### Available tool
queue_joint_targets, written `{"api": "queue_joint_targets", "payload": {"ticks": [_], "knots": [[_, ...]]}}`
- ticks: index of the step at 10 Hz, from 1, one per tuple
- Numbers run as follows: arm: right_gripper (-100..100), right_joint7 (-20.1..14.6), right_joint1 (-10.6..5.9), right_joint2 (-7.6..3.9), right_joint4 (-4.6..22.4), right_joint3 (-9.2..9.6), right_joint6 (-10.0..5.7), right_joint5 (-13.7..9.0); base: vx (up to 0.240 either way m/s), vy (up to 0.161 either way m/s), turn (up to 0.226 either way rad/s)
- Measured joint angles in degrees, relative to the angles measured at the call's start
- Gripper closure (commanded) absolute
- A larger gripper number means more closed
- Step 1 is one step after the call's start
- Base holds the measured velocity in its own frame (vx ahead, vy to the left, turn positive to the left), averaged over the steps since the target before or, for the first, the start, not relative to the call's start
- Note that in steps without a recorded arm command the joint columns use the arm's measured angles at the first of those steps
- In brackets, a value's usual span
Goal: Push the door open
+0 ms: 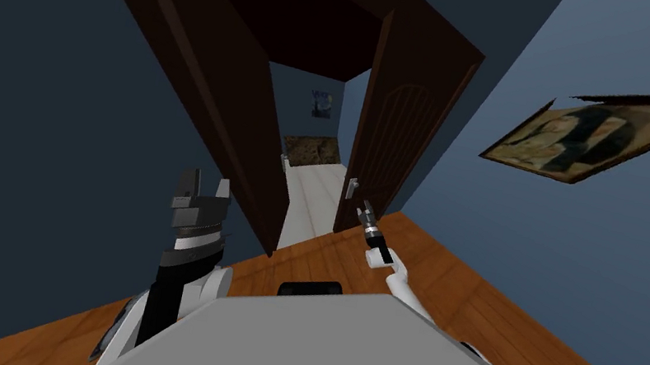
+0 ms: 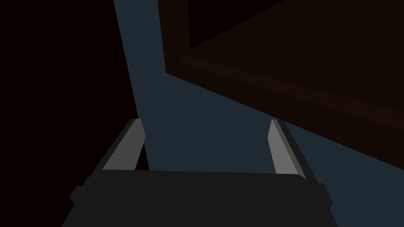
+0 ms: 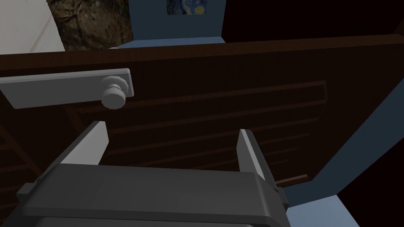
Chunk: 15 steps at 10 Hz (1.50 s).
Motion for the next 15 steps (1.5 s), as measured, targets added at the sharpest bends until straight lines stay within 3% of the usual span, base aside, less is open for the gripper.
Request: {"api": "queue_joint_targets", "payload": {"ticks": [12,15], "knots": [[-100,-3.2,-8.63,-6.22,18.5,1.23,0.03,-2.5,0.017,-0.119,0.175],[-100,-3.7,-10.00,-7.39,21.2,1.35,0.61,-3.1,0.006,-0.101,0.142]]}}
